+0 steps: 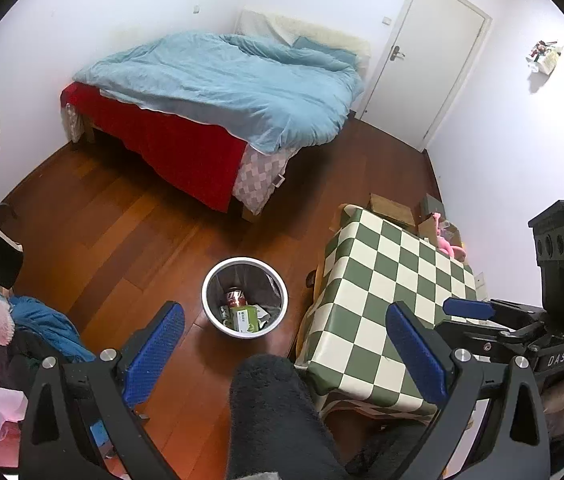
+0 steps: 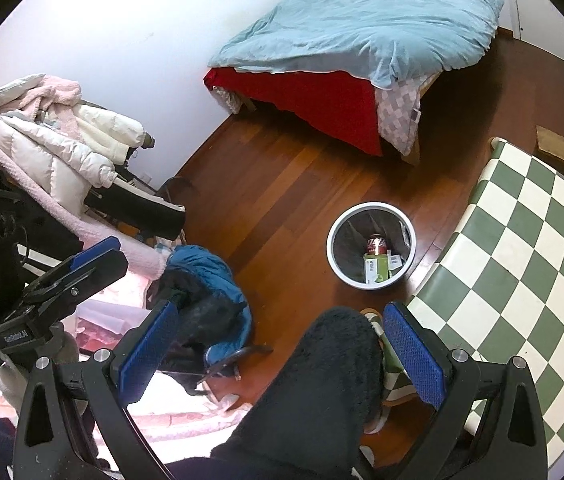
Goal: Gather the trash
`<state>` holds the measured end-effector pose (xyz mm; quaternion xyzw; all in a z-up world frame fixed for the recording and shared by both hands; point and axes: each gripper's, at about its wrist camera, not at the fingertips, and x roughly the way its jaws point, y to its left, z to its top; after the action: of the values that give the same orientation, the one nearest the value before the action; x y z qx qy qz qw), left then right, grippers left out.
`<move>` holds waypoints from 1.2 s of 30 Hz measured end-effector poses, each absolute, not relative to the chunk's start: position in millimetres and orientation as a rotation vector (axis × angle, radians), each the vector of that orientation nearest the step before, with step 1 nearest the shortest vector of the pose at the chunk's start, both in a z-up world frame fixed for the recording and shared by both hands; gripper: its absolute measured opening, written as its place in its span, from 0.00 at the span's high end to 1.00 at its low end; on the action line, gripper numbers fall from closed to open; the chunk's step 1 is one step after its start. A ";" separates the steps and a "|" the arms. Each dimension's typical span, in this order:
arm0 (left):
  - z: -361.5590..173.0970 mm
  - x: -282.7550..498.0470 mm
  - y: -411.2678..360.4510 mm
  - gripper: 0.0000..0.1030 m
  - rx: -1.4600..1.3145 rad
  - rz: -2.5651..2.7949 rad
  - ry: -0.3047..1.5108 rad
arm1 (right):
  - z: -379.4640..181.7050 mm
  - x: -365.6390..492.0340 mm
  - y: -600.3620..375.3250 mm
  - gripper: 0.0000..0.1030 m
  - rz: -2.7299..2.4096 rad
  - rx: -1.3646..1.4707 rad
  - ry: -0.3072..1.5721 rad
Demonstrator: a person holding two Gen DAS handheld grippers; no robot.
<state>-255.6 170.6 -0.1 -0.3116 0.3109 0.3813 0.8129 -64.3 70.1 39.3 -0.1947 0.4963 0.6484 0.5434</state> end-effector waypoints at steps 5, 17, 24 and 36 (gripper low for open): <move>0.9 -254.2 169.5 0.00 -0.675 0.814 0.661 | 39.4 -64.9 69.2 0.00 1.544 -0.460 1.180; 2.4 -257.4 168.3 0.00 -0.687 0.796 0.655 | 42.8 -66.0 68.2 0.00 1.549 -0.469 1.174; 3.1 -258.0 167.4 0.00 -0.685 0.779 0.654 | 44.5 -64.5 67.0 0.00 1.553 -0.474 1.175; 5.9 -262.3 163.2 0.00 -0.683 0.768 0.645 | 51.4 -67.9 63.8 0.00 1.567 -0.488 1.168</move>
<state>-262.3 163.2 5.9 -0.3210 0.3029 0.3607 0.8216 -67.9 63.8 51.4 -0.2049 0.4902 0.6577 0.5340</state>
